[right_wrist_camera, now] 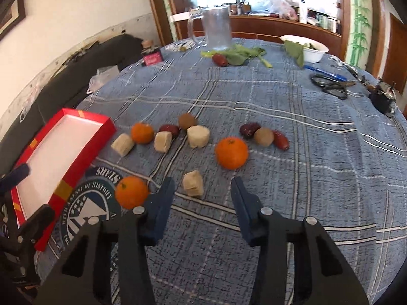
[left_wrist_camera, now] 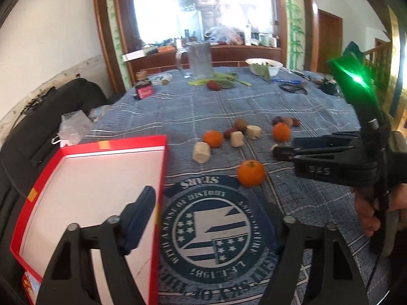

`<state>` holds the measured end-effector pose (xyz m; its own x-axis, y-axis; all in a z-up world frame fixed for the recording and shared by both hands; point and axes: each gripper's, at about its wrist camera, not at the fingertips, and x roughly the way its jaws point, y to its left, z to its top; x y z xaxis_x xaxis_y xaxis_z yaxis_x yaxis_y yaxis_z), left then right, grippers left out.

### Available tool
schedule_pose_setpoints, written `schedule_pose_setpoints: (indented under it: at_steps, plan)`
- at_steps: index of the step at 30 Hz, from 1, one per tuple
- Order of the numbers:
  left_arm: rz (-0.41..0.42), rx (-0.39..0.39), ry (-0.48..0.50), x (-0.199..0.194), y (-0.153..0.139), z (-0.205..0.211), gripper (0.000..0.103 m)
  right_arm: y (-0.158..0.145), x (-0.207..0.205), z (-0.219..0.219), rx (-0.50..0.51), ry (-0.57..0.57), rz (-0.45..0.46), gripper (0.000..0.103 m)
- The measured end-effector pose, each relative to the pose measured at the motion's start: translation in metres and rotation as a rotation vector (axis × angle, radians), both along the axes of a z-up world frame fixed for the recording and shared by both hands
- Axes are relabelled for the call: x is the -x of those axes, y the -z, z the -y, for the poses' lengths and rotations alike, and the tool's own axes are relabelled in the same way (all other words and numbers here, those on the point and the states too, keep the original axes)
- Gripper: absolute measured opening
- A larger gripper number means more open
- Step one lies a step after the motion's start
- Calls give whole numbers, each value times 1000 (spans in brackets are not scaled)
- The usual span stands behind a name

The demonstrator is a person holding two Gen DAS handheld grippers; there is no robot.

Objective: Organize fruits
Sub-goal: 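Grasp a cream-coloured cube on the cloth with the right gripper, then grasp a small orange with the left gripper while the right gripper holds the cube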

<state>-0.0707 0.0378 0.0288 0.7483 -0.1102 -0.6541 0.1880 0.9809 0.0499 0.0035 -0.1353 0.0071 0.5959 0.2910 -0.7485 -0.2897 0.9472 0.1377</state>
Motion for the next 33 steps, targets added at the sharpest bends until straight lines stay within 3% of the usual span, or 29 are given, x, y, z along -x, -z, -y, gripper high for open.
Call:
schedule_pose_setpoints:
  at_steps: [5, 10, 14, 18, 24, 28, 33]
  plan:
    - [-29, 37, 45, -7, -1, 7, 66, 8, -6, -9, 27, -20, -18, 40]
    - [-66, 45, 74, -14, 0, 20, 66, 16, -10, -16, 67, -26, -32, 20]
    - [-98, 40, 85, -24, 3, 31, 66, 14, -12, -8, 29, 5, -43, 18]
    - [-129, 40, 93, -34, 10, 42, 66, 1, -9, 8, -28, 61, 2, 18]
    - [-180, 68, 94, -47, 23, 49, 39, -12, -10, 31, -126, 149, 25, 18]
    - [-157, 68, 86, -49, 23, 51, 31, -10, -13, 35, -146, 170, 6, 18]
    - [-165, 91, 83, -49, 22, 47, 30, -7, -12, 32, -147, 159, 2, 18]
